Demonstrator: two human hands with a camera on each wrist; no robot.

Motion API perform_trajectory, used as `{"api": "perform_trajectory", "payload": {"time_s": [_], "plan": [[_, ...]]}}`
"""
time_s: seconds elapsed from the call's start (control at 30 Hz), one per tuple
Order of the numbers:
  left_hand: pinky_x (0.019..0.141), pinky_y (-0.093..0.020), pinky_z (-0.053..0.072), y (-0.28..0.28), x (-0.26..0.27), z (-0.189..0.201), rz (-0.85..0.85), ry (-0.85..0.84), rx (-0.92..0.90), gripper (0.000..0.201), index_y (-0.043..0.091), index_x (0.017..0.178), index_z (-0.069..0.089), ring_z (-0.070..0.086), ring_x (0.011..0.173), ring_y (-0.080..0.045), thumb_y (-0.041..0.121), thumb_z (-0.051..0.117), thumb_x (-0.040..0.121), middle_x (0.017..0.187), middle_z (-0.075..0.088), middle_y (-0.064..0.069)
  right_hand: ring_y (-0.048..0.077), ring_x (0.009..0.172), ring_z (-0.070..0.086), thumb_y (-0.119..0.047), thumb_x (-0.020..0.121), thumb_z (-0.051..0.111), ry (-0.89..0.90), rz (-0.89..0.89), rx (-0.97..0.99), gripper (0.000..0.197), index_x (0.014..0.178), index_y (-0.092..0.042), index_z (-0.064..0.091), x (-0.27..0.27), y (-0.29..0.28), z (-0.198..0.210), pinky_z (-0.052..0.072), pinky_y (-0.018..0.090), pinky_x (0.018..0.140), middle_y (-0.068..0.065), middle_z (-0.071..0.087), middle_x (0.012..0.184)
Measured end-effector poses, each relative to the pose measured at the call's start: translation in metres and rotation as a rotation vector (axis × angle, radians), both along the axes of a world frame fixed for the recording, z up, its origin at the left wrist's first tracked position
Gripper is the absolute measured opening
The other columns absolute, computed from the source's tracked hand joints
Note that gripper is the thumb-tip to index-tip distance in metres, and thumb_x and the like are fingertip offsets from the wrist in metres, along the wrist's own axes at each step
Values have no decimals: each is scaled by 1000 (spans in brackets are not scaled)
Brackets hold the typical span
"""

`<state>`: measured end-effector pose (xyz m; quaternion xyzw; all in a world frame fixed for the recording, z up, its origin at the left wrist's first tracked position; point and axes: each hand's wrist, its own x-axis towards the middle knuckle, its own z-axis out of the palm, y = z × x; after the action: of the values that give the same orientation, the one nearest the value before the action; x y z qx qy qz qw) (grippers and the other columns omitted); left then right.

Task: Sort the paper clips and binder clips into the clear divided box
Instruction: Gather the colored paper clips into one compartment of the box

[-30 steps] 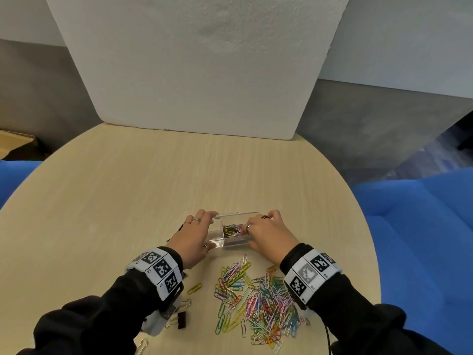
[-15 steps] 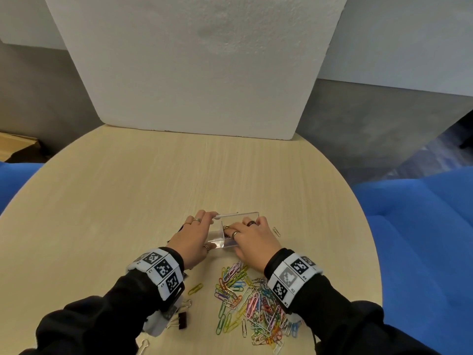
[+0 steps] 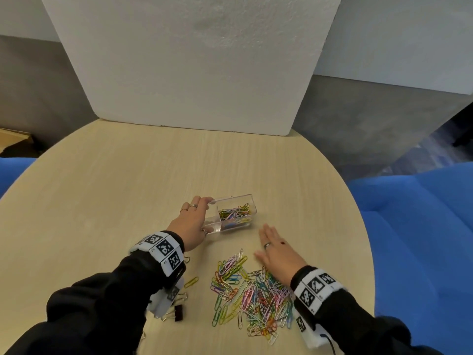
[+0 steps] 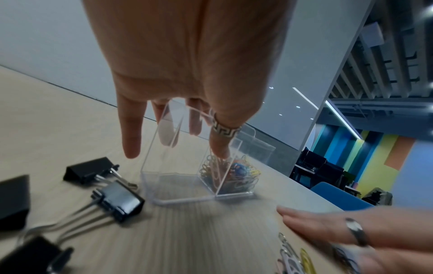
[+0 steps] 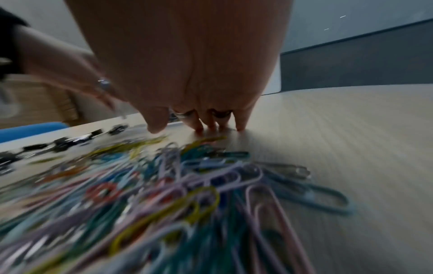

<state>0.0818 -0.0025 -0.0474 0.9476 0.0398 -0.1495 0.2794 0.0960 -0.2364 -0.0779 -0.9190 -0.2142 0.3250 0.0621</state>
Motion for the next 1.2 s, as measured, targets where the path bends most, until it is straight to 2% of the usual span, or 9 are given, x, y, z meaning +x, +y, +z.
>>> {"api": "perform_trajectory", "payload": {"time_s": [0.13, 0.23, 0.3, 0.5, 0.6, 0.7, 0.77, 0.93, 1.2], "plan": [[100, -38, 38, -1, 1, -1, 6, -12, -14, 62, 19, 139, 22, 32, 123, -23, 14, 57, 88, 134, 34, -4, 12, 142, -8, -64, 70, -8, 31, 198, 20, 92, 147, -16, 1, -34, 0, 9, 2, 26, 114, 0, -16, 152], [100, -37, 37, -1, 1, -2, 8, -11, -24, 61, 19, 138, 23, 32, 122, -23, 12, 56, 88, 134, 34, -4, 12, 142, 10, -54, 92, 13, -63, 208, 137, 64, 146, -20, 16, -40, 11, 11, 21, 31, 113, -3, 8, 156], [101, -36, 36, -1, 1, -2, 10, -13, -17, 61, 19, 138, 23, 32, 123, -23, 12, 57, 87, 134, 35, -4, 15, 143, 10, -43, 97, 27, -100, 276, 207, 55, 146, -23, 14, -42, 23, 9, 18, 34, 114, -4, 9, 156], [102, -37, 35, -2, 0, 1, 19, -1, -12, 62, 19, 137, 24, 32, 125, -23, 9, 56, 85, 134, 35, -4, 21, 144, -1, -73, 68, -3, -30, 573, 82, 96, 147, -21, 16, -51, 31, 1, 7, 40, 116, -4, 6, 156], [102, -37, 35, -2, 1, 0, 28, -3, -12, 62, 21, 137, 24, 32, 124, -23, 12, 58, 86, 134, 35, -3, 21, 144, 2, -77, 66, 7, -43, 501, 88, 96, 146, -24, 17, -52, 15, 5, 1, 43, 115, -4, 10, 156], [101, -36, 34, -2, 1, 0, 35, -7, -18, 62, 21, 137, 25, 33, 123, -23, 11, 58, 86, 134, 35, -3, 21, 142, 1, -67, 75, 51, -51, 423, 43, 87, 145, -32, 14, -52, 5, 4, 3, 49, 114, -7, 8, 156], [101, -36, 34, -3, 1, 0, 33, -7, -18, 62, 21, 137, 25, 33, 123, -23, 12, 58, 86, 134, 35, -3, 20, 138, 11, -54, 73, 64, -53, 383, 64, 83, 142, -35, 22, -51, 4, 5, 12, 46, 110, -9, 16, 152], [102, -37, 35, -2, 1, -1, 36, -12, -18, 62, 22, 137, 25, 33, 124, -22, 13, 60, 86, 134, 35, -2, 17, 118, 32, -35, 80, 65, -59, 237, 201, 46, 123, -30, 51, -49, 11, 3, 29, 38, 100, -8, 40, 131], [101, -36, 35, -2, 0, -2, 32, -14, -17, 62, 21, 138, 24, 33, 123, -22, 16, 59, 87, 134, 35, -3, 22, 112, 42, -25, 87, 58, -16, 89, 223, 26, 112, -16, 61, -40, 24, 1, 37, 33, 90, 2, 53, 116]]}}
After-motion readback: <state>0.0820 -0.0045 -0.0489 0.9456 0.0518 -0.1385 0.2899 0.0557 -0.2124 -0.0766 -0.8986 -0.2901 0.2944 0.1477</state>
